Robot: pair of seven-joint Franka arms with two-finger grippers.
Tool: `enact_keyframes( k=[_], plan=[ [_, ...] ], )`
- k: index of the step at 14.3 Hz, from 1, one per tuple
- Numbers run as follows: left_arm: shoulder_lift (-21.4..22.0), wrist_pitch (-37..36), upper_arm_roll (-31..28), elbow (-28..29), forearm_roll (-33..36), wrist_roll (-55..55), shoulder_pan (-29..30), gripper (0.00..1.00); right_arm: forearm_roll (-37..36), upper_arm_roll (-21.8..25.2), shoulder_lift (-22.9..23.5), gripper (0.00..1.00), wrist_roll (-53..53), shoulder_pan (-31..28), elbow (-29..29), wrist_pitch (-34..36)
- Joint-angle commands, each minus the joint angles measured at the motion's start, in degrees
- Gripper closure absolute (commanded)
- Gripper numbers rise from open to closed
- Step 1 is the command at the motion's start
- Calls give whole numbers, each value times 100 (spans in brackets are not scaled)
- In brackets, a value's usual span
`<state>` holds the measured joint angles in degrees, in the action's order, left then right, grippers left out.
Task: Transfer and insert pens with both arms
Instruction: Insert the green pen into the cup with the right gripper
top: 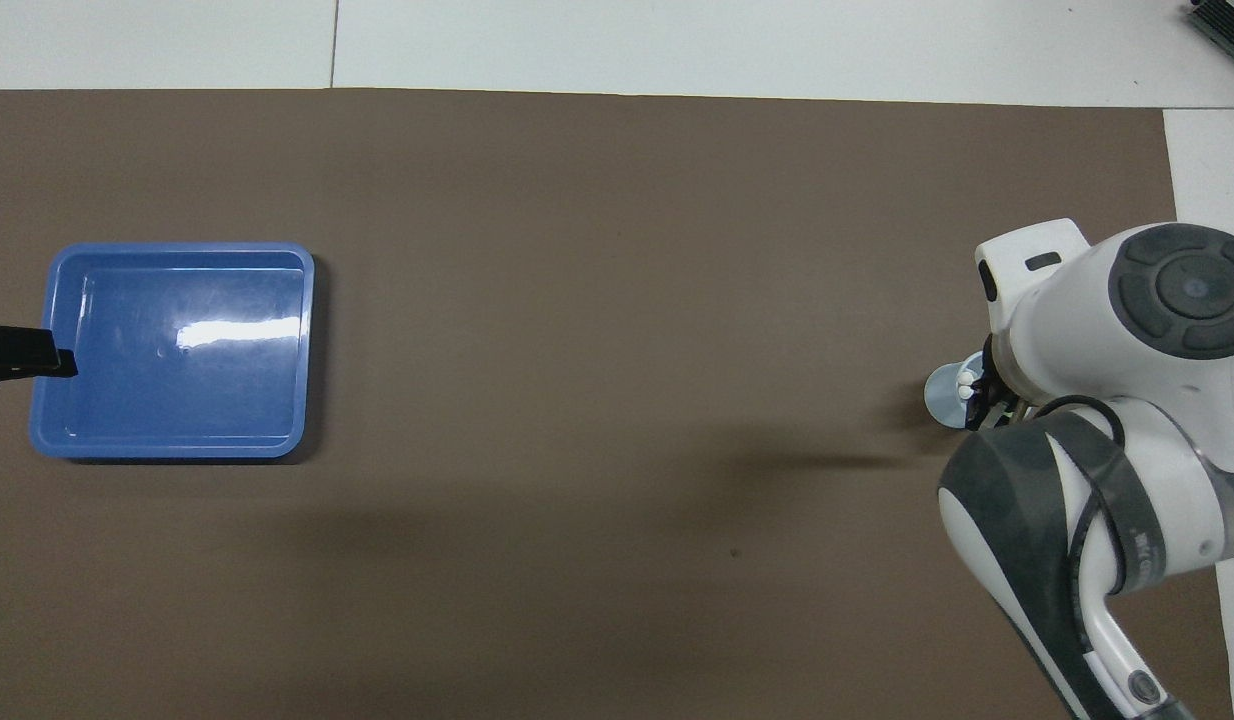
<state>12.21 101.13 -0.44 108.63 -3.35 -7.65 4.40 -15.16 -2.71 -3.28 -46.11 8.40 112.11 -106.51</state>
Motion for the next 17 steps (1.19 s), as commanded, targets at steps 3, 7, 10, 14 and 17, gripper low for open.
enact_keyframes(
  k=[3, 7, 10, 14, 17],
  plan=[
    [-96, -103, 0, -166, 159, 44, -264, 0, -83, -89, 38, 100, -662, -453, 267, -809],
    [-280, -111, -62, -323, 159, 44, -554, 0, -30, -81, 20, 100, -636, -628, 574, -1177],
    [-614, -234, -70, -771, 168, 44, -572, 0, 293, -81, 20, 100, -583, -830, 733, -1276],
    [-966, -358, -71, -1265, 176, 53, -580, 0, 541, -81, 11, 100, -451, -875, 873, -1320],
    [-1124, -384, -202, -1370, 203, 53, -738, 0, 821, -81, -33, 91, -513, -1042, 1093, -1680]
  ],
)
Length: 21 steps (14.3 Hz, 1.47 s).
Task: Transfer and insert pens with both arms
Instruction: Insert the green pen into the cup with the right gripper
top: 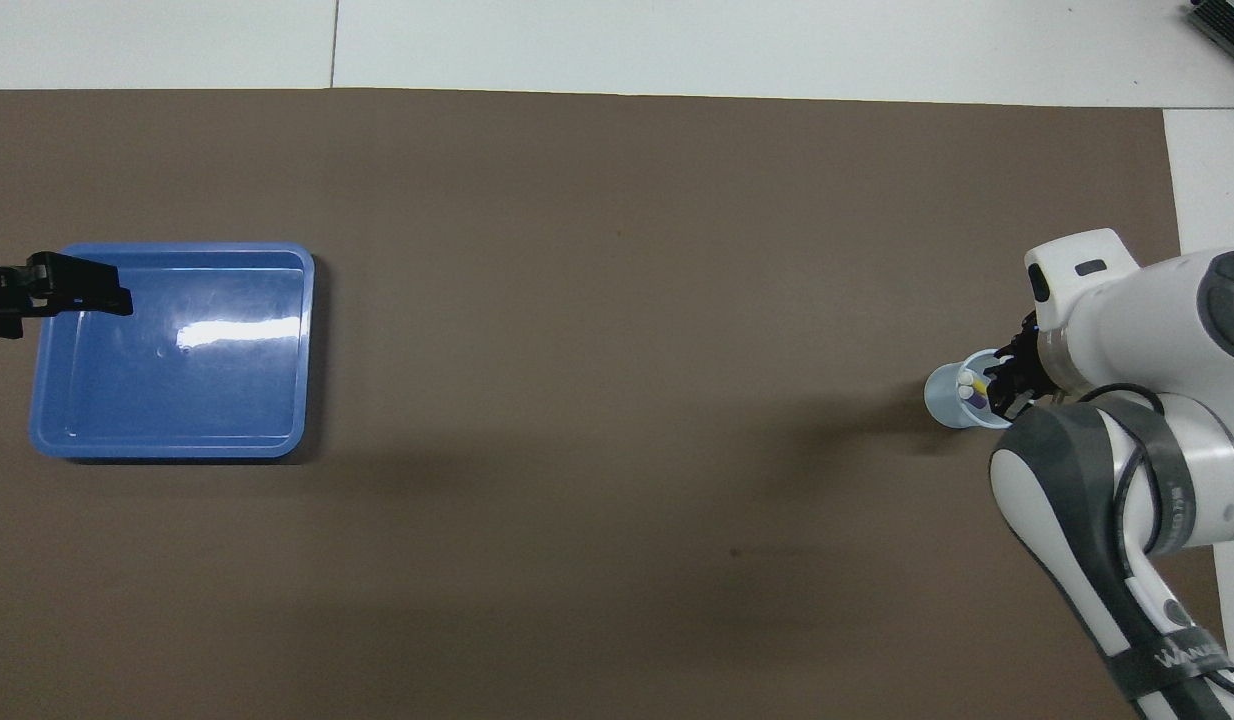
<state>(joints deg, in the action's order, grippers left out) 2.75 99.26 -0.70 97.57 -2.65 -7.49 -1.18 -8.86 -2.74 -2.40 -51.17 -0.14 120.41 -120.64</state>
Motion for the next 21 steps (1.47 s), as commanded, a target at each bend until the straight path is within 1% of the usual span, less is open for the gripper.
enact_keyframes(
  k=[1, 2, 3, 5, 8, 11, 13, 15, 16, 19, 21],
  plan=[
    [-178, -196, -185, -264, 133, 37, -198, 0, 235, -77, -120, 66, -7, -188, 272, -267],
    [-178, -214, -185, -264, 133, 37, -233, 0, 253, -77, -120, 11, 36, -170, 264, -267],
    [-178, -258, -237, -264, 133, 37, -269, 0, 296, -77, -111, 0, 37, -144, 238, -267],
    [-126, -319, -317, -212, 176, 46, -365, 0, 314, -86, -111, 0, 37, -126, 167, -258],
    [-143, -390, -317, -229, 379, 344, -383, 0, 419, -121, -111, 0, 81, -91, -183, 4],
    [-178, -381, -334, -247, 440, 442, -374, 0, 604, -139, -137, 0, 342, -91, -413, 637],
    [-196, -381, -334, -264, 458, 442, -374, 0, 806, -139, -234, 0, 1008, 66, -666, 1154],
    [-231, -381, -334, -264, 458, 459, -357, 0, 806, -139, -234, 0, 1651, 94, -1079, 1865],
    [-231, -381, -334, -273, 458, 459, -348, 0, 833, -139, -217, 0, 1871, 85, -1255, 2112],
    [-213, -390, -317, -264, 458, 468, -330, 0, 877, -130, -129, 0, 2330, 67, -1721, 2763],
    [-205, -390, -326, -264, 458, 503, -322, 0, 877, -139, -138, 0, 2732, 93, -1819, 3028]
  ],
)
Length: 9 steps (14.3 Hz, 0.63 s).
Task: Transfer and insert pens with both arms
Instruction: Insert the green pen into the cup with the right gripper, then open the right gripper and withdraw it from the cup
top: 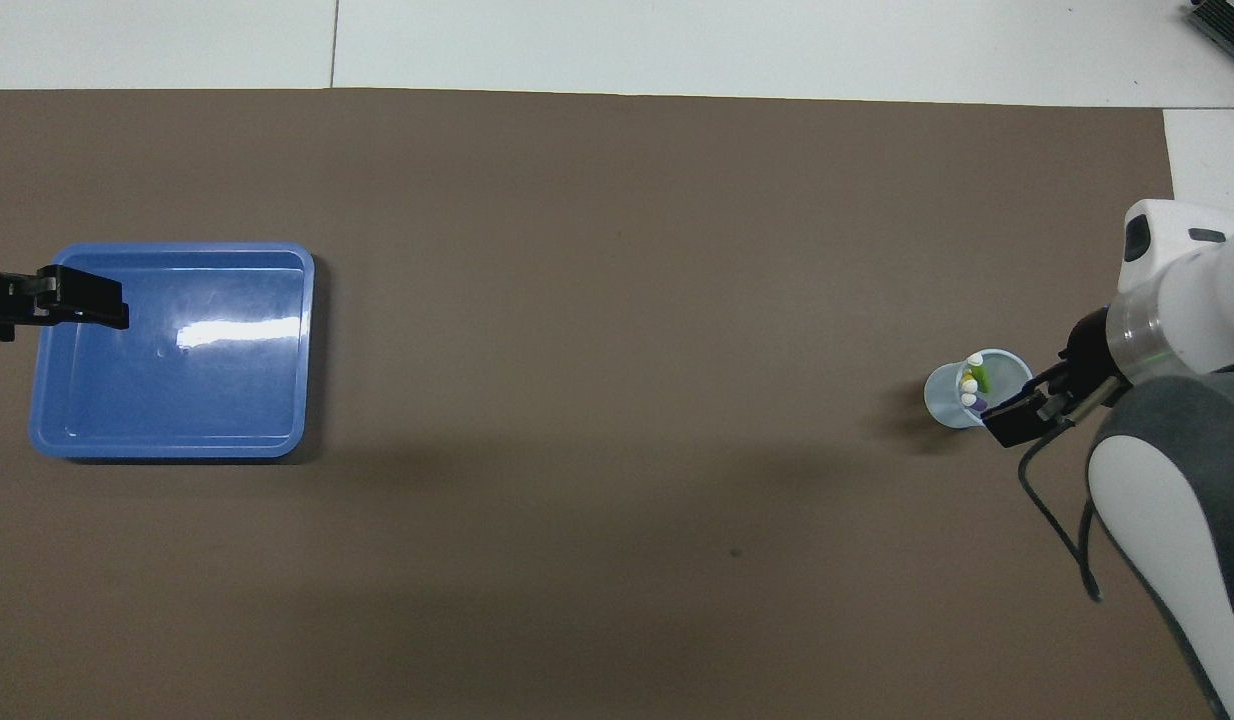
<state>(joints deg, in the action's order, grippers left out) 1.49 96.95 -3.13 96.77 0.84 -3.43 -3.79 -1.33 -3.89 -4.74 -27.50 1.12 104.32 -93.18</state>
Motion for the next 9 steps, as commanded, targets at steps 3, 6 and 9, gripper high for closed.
enact_keyframes(
  k=[3, 6, 9],
  plan=[
    [-70, -159, -82, -193, 92, 97, -52, 0, 186, -24, 96, 0, 1018, 99, -122, 248],
    [-70, -176, -65, -193, 92, 97, -52, 0, 195, 28, 157, 0, 1211, 214, -183, 222],
    [-70, -176, -47, -202, 92, 97, -52, 0, 143, 46, 367, 0, 1265, 214, -218, 99]
  ],
)
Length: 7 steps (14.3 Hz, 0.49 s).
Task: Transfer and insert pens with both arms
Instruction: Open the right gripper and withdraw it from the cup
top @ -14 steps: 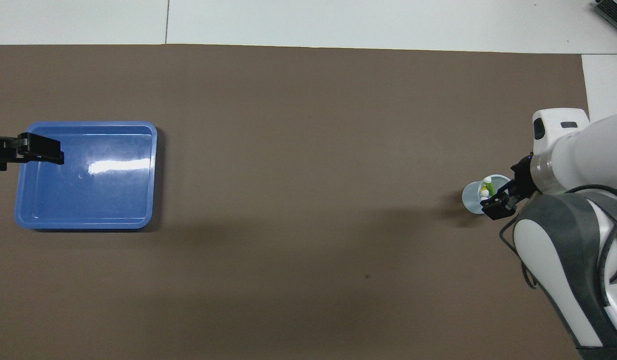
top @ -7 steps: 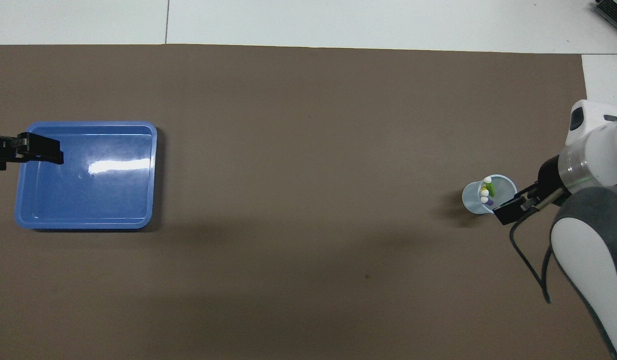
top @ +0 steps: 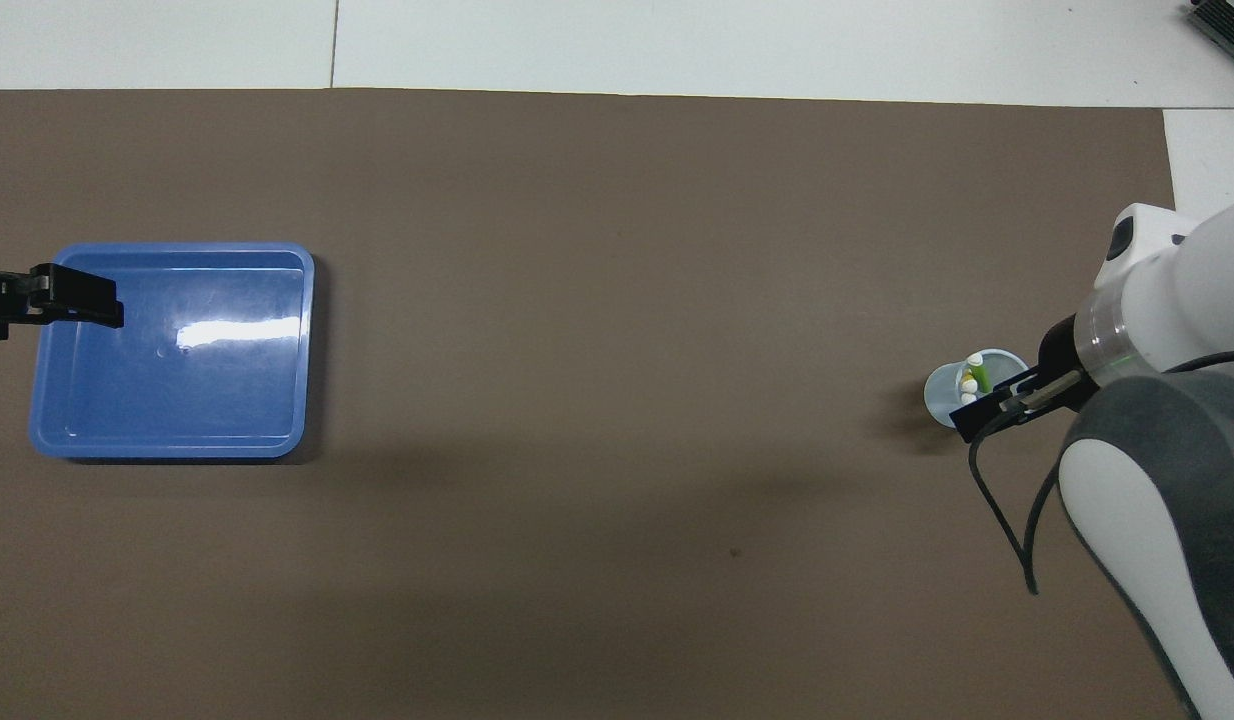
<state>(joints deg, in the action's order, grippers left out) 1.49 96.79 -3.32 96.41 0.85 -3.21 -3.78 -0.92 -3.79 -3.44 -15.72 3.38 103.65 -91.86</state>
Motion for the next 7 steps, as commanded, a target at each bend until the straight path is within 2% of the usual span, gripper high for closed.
enact_keyframes(
  k=[1, 4, 7],
  plan=[
    [-70, -160, -28, -157, 91, 75, -61, 0, 92, 36, 413, 0, 86, -13, -379, 36],
    [-70, -160, -11, -166, 91, 75, -53, 0, 49, 27, 590, 0, 86, -13, -793, 343],
    [-61, -151, -2, -166, 100, 75, -53, 0, 57, -8, 590, 0, 95, -12, -768, 100]
  ],
)
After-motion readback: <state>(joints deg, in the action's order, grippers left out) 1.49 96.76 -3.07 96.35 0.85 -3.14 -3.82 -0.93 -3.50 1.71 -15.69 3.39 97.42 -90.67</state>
